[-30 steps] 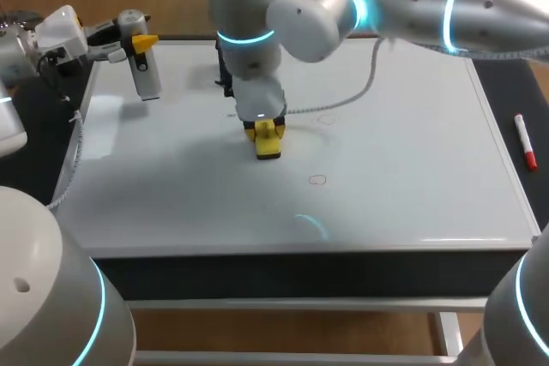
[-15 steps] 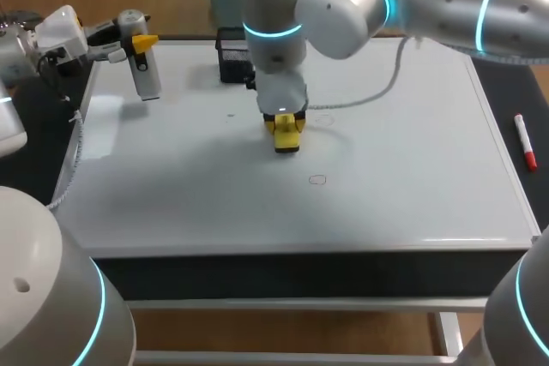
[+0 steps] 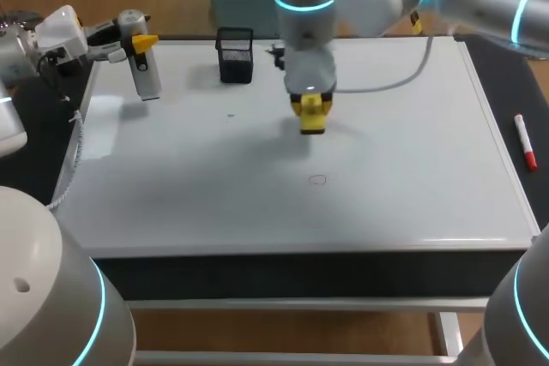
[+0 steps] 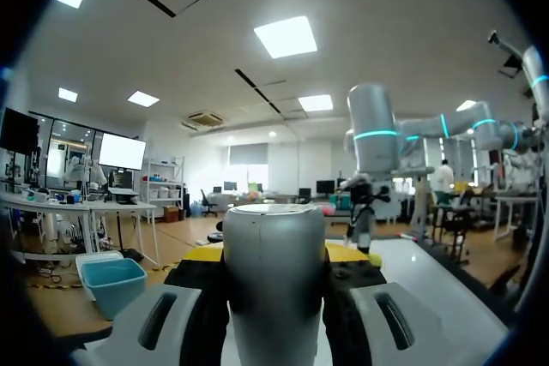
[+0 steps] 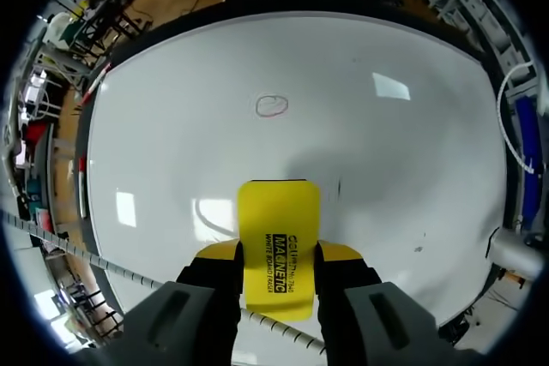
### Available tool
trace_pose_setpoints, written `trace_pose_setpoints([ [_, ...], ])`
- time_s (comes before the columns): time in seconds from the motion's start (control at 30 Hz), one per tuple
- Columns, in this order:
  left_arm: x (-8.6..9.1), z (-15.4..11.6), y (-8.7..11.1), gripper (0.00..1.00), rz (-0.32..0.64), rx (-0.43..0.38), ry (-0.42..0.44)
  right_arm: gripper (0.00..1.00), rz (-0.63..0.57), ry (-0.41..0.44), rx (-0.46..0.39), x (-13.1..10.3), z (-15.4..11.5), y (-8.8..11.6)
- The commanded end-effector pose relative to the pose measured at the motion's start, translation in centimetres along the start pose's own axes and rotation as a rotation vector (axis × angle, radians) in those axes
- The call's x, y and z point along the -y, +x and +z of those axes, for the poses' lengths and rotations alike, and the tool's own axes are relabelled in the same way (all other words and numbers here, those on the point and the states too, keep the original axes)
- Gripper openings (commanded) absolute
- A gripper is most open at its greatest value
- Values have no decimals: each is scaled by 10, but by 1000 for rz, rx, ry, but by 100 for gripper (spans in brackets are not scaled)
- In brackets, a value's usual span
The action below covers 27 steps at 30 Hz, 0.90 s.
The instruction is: Pick up the inspection probe, press it on each red-marked spot on the whiteboard one by one, put down the probe, pick up the eraser, and wipe off all the red marks.
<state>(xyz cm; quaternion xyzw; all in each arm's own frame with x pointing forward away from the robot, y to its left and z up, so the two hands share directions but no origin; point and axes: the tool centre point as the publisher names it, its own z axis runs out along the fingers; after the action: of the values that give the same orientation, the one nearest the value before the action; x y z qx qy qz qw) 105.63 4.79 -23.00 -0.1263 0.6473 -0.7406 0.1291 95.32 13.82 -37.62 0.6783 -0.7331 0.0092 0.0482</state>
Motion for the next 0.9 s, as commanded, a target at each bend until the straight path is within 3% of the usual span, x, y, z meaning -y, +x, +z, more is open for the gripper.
trace_pose_setpoints([
  [0.03,0,0,-1,0,2,-1,2,0,29,4,49,5,-5,38],
  [0.53,0,0,-1,0,2,-1,2,0,200,-25,42,43,-2,149],
  [0.9,0,0,-1,0,2,-1,2,0,335,-78,12,73,10,217],
])
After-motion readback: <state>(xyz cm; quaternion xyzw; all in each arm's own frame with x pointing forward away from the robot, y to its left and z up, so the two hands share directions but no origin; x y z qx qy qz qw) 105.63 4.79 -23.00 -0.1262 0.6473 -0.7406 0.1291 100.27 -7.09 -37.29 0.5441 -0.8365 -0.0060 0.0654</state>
